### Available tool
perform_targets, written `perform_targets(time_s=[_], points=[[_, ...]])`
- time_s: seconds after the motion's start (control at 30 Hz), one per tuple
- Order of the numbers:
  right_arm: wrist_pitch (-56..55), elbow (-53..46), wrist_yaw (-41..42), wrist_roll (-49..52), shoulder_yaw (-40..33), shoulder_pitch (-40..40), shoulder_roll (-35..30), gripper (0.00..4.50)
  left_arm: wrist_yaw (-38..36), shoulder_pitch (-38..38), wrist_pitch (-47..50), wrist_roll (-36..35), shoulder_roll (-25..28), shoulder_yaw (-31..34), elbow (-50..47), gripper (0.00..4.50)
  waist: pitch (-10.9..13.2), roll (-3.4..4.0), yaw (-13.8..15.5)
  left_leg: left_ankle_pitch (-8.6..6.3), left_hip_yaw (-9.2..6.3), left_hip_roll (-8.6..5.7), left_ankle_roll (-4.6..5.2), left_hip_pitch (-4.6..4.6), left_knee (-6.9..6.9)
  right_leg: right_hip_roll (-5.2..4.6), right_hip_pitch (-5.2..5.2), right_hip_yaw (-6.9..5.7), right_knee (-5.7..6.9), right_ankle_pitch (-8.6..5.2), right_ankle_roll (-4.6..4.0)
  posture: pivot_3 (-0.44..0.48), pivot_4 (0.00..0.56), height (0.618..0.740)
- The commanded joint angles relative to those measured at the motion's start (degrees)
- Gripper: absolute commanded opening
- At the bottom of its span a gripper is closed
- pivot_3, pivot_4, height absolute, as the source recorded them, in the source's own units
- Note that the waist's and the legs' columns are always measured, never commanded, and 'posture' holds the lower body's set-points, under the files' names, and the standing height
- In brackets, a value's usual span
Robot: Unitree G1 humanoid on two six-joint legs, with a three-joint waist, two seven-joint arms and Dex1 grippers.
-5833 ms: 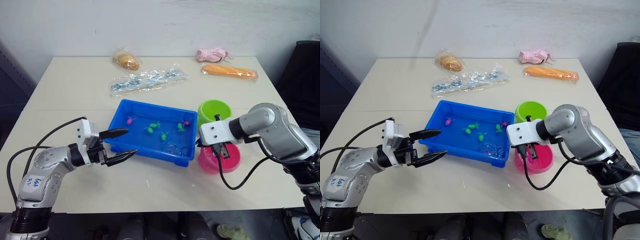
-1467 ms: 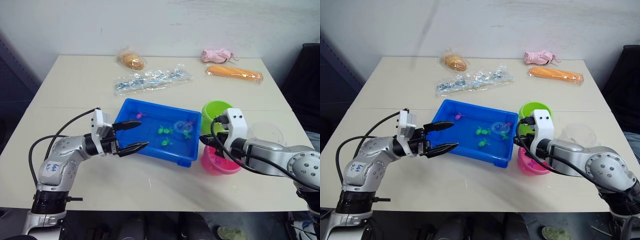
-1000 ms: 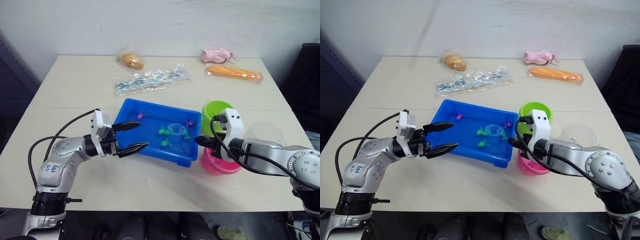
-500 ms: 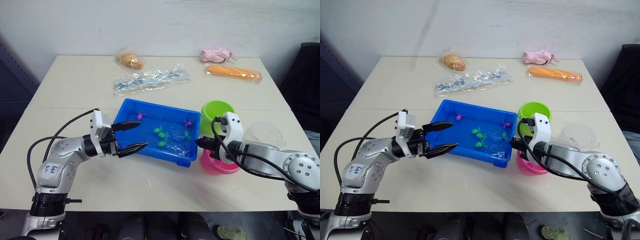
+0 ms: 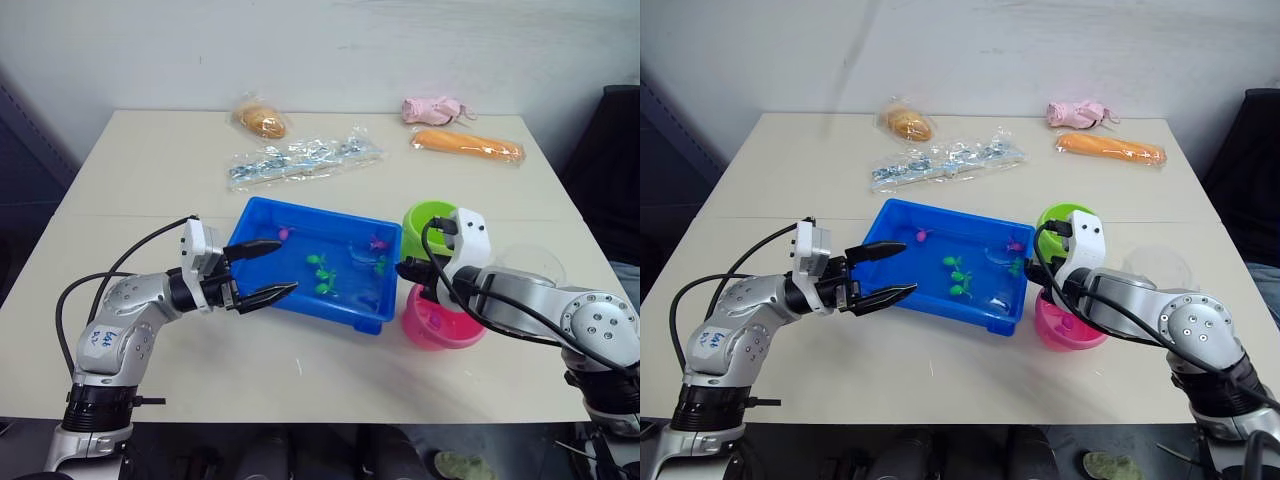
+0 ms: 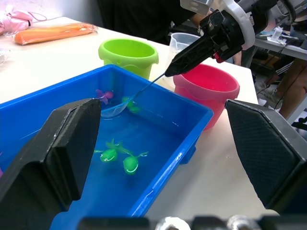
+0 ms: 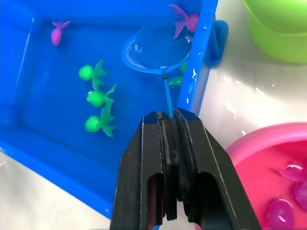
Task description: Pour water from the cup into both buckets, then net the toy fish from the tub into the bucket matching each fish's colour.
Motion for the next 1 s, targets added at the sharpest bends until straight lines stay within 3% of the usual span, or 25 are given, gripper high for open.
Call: perform_targets(time_s=[0.03,0.27,0.43,0.73,1.0], points=[[1.2,-1.7,-0.1,-0.3,-0.9,-0.9,-0.9,0.0,0.3,-0.3,-0.9,-0.5,-0.2,0.5,-1.7,4.46,0.0,0.0,0.0,0.0,0.0,0.0,0.0,0.0,-0.02,0.0,0.0,0.0,-0.01,0.0,0.0,0.0,0.15,0.74],[0.6,-2.9,-1.2,5.7,-0.5,0.8,0.2,0.0,0.6,-0.1,-1.0,-0.6,-0.4,0.4,-1.8,4.46,0.0,0.0,-0.2,0.0,0.0,0.0,0.0,0.0,-0.12,0.0,0.0,-0.02,-0.08,0.0,0.0,0.0,0.15,0.74],[3.5,-3.2,0.1,0.0,-0.2,0.6,-2.6,0.0,0.5,-0.1,-1.1,-0.5,-0.4,0.4,-1.7,4.46,0.0,0.0,-0.2,0.0,0.01,-0.01,0.0,-0.01,-0.16,0.0,-0.01,-0.03,-0.14,0.0,0.0,0.0,0.15,0.74],[7.8,-9.7,15.3,-13.7,-1.7,2.6,-5.3,0.0,0.3,0.0,-1.1,-0.6,-0.2,0.6,-1.4,4.46,0.0,0.0,0.0,0.0,0.0,0.0,0.0,-0.02,-0.22,0.01,-0.01,-0.06,-0.24,0.0,0.0,0.0,0.15,0.74],[6.5,-16.4,28.4,-16.7,-9.2,9.1,-8.1,0.0,-0.4,0.1,-1.0,-0.7,0.2,0.7,-1.2,4.46,0.0,0.0,0.3,0.0,-0.01,-0.01,0.0,-0.04,-0.28,0.03,-0.01,-0.11,-0.31,0.01,0.01,0.0,0.15,0.74]])
